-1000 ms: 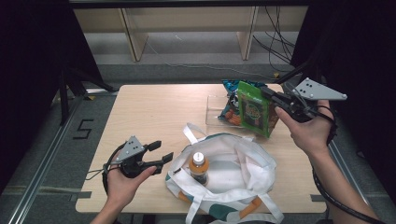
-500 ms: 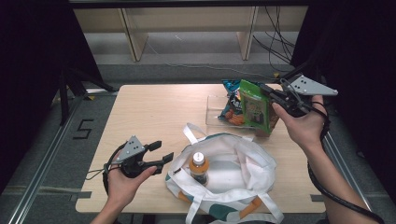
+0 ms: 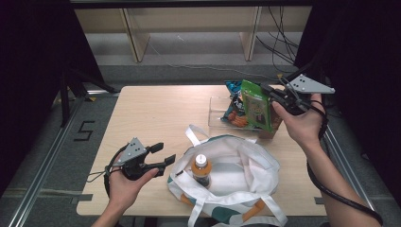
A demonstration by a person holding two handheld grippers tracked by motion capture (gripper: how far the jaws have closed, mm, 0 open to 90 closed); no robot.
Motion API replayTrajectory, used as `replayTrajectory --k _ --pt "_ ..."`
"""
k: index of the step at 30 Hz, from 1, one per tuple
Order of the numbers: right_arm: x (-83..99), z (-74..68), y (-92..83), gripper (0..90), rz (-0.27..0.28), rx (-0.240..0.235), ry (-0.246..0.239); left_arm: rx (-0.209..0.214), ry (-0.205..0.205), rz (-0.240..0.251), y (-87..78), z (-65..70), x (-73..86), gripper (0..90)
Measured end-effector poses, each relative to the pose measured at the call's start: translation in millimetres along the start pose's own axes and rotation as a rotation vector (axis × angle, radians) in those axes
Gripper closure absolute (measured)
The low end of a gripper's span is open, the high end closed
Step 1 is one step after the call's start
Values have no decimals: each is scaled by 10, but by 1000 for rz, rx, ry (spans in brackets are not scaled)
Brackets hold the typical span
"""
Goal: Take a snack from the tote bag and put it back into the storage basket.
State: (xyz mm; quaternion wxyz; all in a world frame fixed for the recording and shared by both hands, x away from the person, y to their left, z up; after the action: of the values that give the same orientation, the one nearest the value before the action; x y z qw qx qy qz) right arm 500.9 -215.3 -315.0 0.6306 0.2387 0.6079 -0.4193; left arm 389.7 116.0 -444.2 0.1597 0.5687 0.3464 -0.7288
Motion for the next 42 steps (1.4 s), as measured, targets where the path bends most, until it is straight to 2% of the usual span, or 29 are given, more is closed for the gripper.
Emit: replayTrajectory --k 9,10,11,13,19,20,22,25,27,29,32,34,36,38,39,40,41,42 --pt "31 1 100 900 -11 -7 1 -1 -4 -1 -3 -5 9 349" --pt "33 -1 113 900 -9 1 8 -1 -4 -1 -4 -5 9 349" --pt "49 -18 122 900 -22 -11 19 -2 -5 -1 -5 -4 8 349" --pt "50 6 155 900 -11 4 -2 0 -2 3 -4 -5 3 349" --pt "119 -5 232 900 -35 -17 26 -1 -3 -1 -5 -4 11 349" --pt "125 12 247 900 -33 -19 10 -1 -4 -1 -4 -4 10 349" --pt "143 8 258 900 -40 -17 32 1 -5 1 -2 -6 10 349" --pt "152 9 285 900 -42 -26 22 -1 -14 -3 1 -1 19 349" --pt "161 11 307 900 -42 -24 30 2 -2 -4 3 -2 18 349" --pt "169 34 329 900 -39 -23 14 2 -2 -2 2 1 15 349" --pt "185 11 363 900 -45 -25 42 -1 -1 -4 -1 -4 16 349" --pt "184 30 382 900 -44 -25 22 1 -3 -4 0 -3 19 349" --pt "183 -18 389 900 -49 -48 56 2 -2 -5 0 -1 19 349" --pt "174 12 398 900 -42 -30 23 1 -2 -4 2 -3 19 349" --pt "169 12 402 900 -39 -30 23 1 -3 -4 2 -4 20 349" --pt "168 6 406 900 -39 -34 26 1 -3 -5 2 -5 21 349" --pt "174 -28 404 900 -49 -45 56 1 -2 -5 3 -5 21 349" --pt "173 -26 408 900 -46 -45 55 1 -1 -6 3 -5 22 349"
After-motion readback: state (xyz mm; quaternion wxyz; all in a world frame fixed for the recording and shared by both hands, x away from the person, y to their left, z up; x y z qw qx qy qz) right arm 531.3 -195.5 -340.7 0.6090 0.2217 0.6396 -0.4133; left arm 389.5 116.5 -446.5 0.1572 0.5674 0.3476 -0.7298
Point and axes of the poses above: each handheld gripper's, and its own axes: y roughly forward along the jaws, x roughly out of its underside, z roughly to its right, the point moved 8 cm from there along y, roughly forward along the jaws, and after that the axes turned 1 degree about x, right-handed, at the moved point
